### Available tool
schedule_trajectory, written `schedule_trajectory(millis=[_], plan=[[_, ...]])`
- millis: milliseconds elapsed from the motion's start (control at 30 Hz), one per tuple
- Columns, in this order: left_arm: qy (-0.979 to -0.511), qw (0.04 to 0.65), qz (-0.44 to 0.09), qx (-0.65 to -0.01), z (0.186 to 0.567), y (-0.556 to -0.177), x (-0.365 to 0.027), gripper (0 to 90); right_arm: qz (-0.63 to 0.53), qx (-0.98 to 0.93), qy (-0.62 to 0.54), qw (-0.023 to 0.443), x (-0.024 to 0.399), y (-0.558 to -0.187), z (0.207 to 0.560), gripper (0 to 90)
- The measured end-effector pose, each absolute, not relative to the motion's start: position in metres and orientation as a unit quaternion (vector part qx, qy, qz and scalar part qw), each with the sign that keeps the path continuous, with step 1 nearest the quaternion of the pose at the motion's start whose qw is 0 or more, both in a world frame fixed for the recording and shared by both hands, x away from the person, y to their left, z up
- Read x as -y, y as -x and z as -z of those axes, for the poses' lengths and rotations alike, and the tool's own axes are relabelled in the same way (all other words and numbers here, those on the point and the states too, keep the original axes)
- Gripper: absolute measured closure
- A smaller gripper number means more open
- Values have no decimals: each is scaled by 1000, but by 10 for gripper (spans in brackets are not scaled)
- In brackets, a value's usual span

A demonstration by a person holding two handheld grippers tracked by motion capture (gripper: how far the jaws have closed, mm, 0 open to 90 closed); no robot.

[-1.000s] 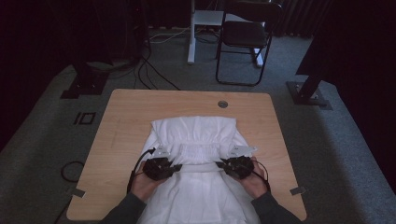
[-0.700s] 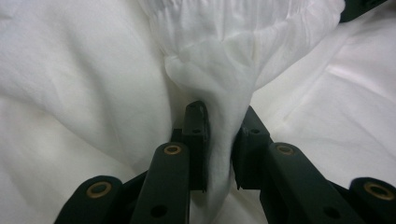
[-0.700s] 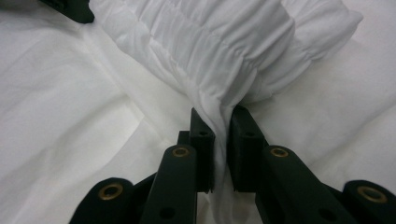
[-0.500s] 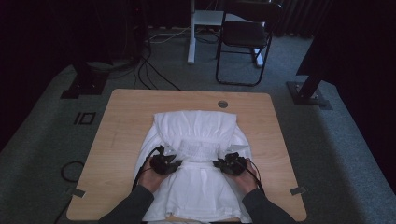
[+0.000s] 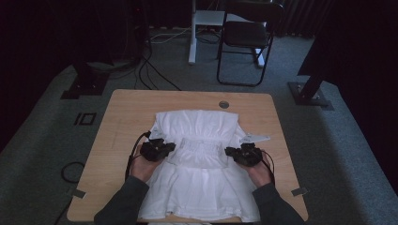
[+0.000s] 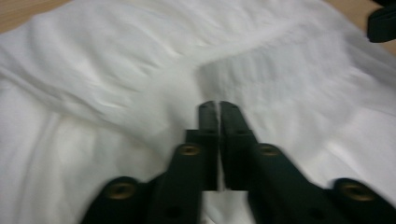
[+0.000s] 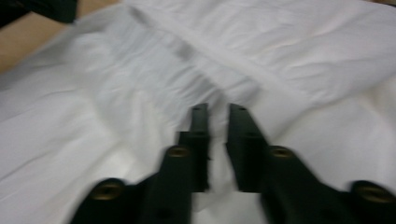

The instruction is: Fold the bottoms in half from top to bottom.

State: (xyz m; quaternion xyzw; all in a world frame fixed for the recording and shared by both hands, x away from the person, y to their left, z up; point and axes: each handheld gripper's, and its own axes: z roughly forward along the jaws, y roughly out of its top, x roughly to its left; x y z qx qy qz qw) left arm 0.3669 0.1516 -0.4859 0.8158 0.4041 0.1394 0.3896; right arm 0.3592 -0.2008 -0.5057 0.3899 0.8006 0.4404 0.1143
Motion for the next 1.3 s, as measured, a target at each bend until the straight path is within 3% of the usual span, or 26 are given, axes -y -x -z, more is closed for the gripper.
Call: schedule_trajectory(millis=[133, 200, 367, 700, 1033, 1300], plan=[[-823, 361, -122, -421, 502, -394, -140, 892, -396, -810, -414, 126, 188, -385, 516, 895], [-830, 359, -99, -416, 511, -403, -133, 868, -378, -814, -426, 118, 181, -399, 524, 890], [-837, 347, -99, -412, 524, -403, -125, 837, -380, -814, -431, 83, 174, -417, 545, 865], [-830, 428, -68, -351, 526, -362, -136, 736, -468, -809, -354, 39, 190, -384, 528, 750], [-859, 414, -40, -299, 539, -330, -139, 716, -466, -796, -371, 108, 202, -379, 508, 687], [-861, 418, -28, -290, 540, -326, -146, 712, -454, -813, -349, 107, 172, -388, 499, 666]])
